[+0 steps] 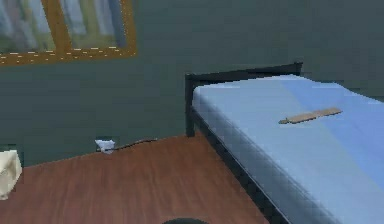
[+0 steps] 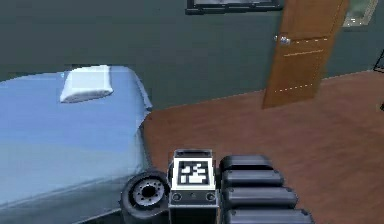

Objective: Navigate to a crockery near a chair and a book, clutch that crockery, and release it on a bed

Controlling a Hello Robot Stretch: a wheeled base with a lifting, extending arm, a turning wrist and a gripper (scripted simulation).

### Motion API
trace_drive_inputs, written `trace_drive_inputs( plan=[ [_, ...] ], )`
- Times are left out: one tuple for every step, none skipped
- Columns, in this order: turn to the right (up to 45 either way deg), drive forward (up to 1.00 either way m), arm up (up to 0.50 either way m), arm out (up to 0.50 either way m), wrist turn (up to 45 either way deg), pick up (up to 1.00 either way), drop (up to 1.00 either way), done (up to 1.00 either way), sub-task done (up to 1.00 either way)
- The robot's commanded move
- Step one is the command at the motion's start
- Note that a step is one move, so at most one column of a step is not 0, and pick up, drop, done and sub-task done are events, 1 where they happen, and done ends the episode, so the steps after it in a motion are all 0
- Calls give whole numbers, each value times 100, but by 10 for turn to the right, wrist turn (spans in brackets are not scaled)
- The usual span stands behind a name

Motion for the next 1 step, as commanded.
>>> trace_drive_inputs(
  plan=[
    [0,45,0,0,0,0,0,0,0]
  ],
)
